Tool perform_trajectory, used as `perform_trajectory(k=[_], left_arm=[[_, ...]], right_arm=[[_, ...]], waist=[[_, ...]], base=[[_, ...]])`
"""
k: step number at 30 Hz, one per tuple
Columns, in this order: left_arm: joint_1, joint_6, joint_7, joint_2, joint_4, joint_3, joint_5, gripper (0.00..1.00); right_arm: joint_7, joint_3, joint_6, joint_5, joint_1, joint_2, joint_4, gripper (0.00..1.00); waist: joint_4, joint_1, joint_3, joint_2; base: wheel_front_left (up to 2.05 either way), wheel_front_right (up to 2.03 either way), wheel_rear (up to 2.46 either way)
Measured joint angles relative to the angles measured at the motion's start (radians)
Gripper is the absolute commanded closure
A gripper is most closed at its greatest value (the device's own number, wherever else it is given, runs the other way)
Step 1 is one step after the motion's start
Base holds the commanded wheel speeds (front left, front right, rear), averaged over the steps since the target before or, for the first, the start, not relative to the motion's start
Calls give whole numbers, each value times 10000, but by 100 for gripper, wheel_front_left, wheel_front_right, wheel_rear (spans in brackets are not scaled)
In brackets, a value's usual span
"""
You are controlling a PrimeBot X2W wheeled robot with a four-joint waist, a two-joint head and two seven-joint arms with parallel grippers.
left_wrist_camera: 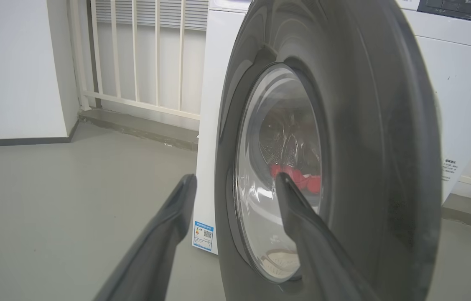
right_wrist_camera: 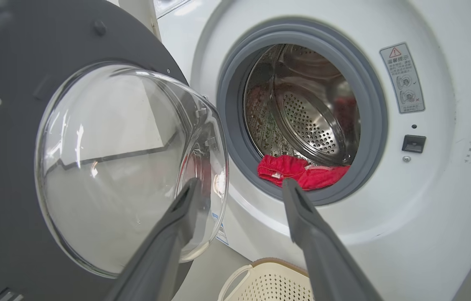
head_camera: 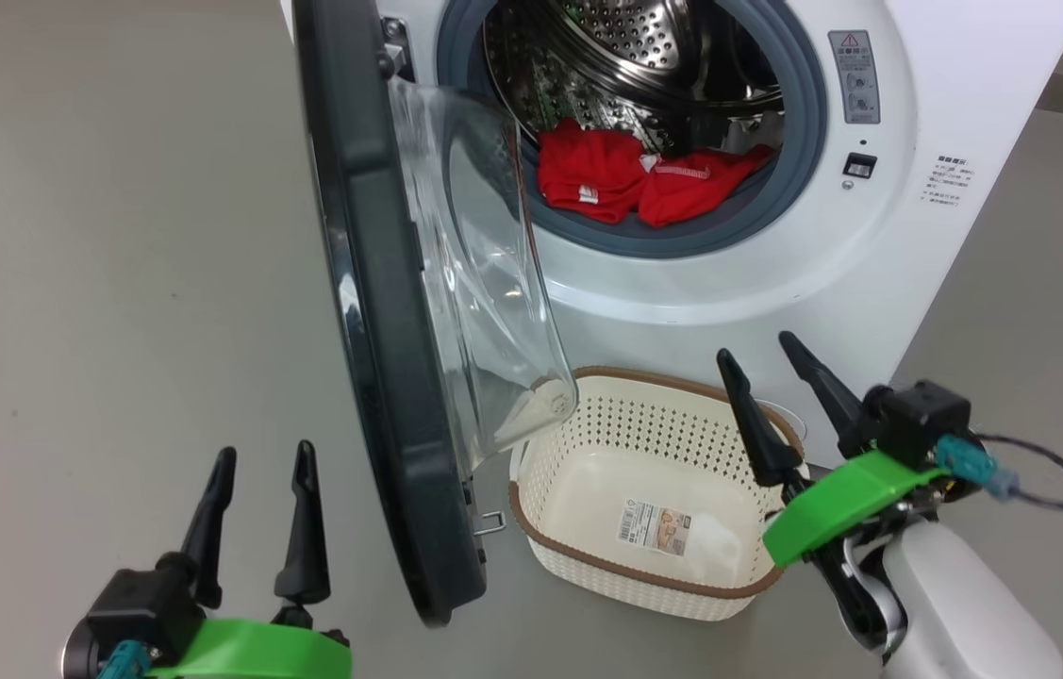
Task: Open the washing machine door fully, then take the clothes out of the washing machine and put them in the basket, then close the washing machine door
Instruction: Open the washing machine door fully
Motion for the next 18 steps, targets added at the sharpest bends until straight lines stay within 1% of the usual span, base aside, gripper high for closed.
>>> perform_trajectory(k=[4, 8, 11, 18], left_arm=[[1, 0, -17, 6, -21, -40, 2, 0], [3, -2, -86, 46, -31, -88, 2, 0], [13, -4, -86, 102, -27, -104, 2, 0], [161, -2, -88, 146, -4, -119, 2, 0]], right_arm=[[-19, -708, 0, -1248, 664, 265, -777, 0], [-27, -1151, 2, -1944, 1370, 405, -1498, 0], [-27, -1304, 2, -2163, 1850, 456, -1912, 0], [-27, -1340, 2, -1990, 2544, 476, -2280, 0]], waist=[[30, 0, -72, 0], [85, 1, -136, 0], [118, 0, -197, 0], [87, 0, -298, 0]], base=[[0, 0, 0], [0, 0, 0], [0, 0, 0], [0, 0, 0]])
